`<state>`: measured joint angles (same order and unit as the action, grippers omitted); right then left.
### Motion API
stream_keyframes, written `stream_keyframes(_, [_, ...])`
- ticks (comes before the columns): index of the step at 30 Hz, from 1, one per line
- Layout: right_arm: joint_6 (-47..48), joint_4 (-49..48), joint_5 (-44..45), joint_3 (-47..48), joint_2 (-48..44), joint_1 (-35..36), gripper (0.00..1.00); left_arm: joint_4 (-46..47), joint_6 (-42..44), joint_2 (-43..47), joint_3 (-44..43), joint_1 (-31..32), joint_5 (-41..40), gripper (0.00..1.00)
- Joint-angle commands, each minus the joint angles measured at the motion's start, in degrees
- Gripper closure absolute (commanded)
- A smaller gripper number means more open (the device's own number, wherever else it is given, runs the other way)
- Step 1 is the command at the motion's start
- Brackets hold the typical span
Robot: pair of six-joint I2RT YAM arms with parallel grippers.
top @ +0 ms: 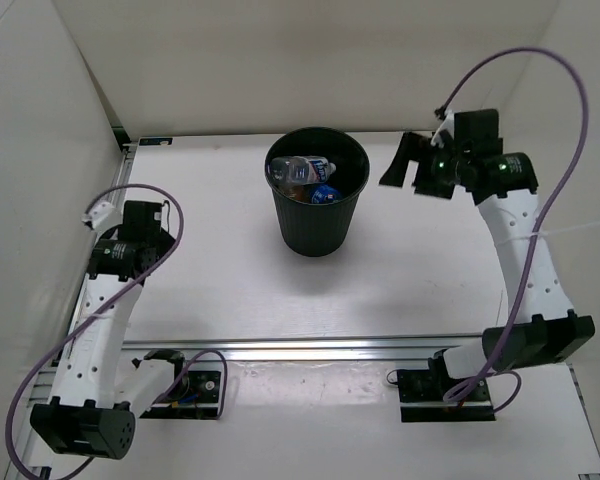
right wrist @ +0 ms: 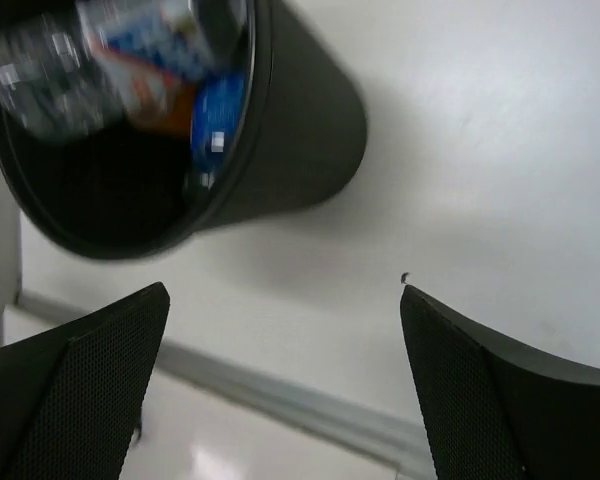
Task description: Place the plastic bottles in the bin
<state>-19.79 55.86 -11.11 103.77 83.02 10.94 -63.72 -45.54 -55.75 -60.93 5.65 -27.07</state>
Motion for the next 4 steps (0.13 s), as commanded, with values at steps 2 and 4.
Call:
stream_keyframes(2, [0.4, -1.5, -13.5, -9.1, -3.9, 0.0, 0.00, -11.3, -18.5, 0.3, -4.6, -2.7, -29.1, 0.00])
stream_keyframes(4, [0.4, -1.5, -14.7, -10.3, -3.9, 0.0, 0.00, -7.6, -17.8, 0.3, -2.0, -4.1, -37.7, 0.00])
